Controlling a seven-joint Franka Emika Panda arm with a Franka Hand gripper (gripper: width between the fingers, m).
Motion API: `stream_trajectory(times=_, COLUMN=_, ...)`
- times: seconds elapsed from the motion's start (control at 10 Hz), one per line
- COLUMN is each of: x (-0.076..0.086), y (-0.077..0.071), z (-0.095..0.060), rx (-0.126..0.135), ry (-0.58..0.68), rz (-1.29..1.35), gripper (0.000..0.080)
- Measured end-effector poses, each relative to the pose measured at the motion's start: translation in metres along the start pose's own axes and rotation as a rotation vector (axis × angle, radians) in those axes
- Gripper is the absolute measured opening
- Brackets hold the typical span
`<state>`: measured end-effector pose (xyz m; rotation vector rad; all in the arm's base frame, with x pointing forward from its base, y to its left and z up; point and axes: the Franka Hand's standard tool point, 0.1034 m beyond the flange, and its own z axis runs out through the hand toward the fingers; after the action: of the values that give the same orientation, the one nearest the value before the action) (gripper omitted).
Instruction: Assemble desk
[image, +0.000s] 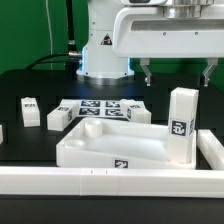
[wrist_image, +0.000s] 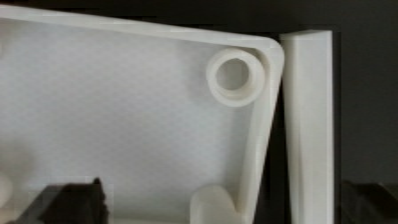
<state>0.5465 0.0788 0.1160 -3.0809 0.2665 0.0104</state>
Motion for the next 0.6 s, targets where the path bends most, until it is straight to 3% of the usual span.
stream_trajectory(times=0.1, x=-0.008, y=0.003, z=0.005, rx=-0.003, ry=0.02, rz=-0.068, gripper=0.0649)
stream_trajectory(times=0.3, x=-0.041, y=0.014, z=0.026, rx=-0.024, ry=0.024, rz=-0.244, gripper=0.0649)
stream_trajectory(times=0.6, x=-0.047, y=0.016, z=0.031, rx=-0.024, ry=-0.012, rz=-0.275, gripper=0.0649)
